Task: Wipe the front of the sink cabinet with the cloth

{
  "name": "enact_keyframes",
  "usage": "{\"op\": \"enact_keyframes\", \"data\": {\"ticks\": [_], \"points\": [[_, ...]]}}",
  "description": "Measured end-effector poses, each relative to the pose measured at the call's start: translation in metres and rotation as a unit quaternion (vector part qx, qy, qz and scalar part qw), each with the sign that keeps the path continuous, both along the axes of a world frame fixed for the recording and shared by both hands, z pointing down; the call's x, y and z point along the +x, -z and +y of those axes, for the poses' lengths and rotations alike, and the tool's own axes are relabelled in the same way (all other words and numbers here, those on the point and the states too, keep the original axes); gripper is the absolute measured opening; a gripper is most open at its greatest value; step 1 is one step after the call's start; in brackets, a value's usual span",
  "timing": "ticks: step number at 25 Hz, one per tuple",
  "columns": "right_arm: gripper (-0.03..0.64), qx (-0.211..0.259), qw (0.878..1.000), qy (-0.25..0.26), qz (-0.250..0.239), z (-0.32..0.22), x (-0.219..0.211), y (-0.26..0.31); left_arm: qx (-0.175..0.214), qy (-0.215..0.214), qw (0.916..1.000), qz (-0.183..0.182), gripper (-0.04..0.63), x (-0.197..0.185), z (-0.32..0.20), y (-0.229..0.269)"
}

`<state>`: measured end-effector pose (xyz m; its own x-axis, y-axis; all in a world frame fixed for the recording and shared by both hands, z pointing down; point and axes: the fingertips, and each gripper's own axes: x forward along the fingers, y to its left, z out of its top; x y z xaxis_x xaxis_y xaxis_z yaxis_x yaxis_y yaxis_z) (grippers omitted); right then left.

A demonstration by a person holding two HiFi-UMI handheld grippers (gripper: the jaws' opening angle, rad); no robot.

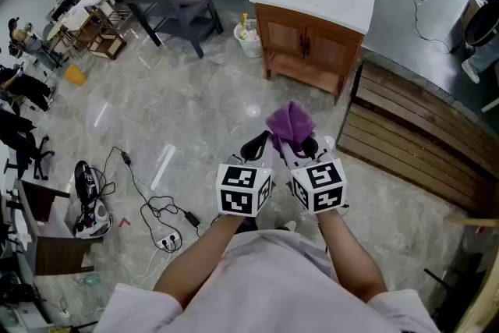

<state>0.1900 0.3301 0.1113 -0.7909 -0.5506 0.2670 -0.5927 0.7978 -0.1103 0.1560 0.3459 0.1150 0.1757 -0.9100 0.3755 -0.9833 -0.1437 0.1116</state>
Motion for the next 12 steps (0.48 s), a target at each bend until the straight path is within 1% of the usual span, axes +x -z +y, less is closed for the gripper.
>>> {"op": "enact_keyframes", "data": {"ticks": [5,12], "points": [[0.075,-0.008,1.000,0.005,0.001,0.001,0.001,-0.005,-0.002,-0.001,1.0000,-0.004,0.003,0.003,-0.001,-0.001],[0.077,-0.023,1.000,0.000,0.006,-0.013,-0.004,-0.017,-0.009,0.004,0.9999,0.003,0.003,-0.008,-0.012,-0.010]]}}
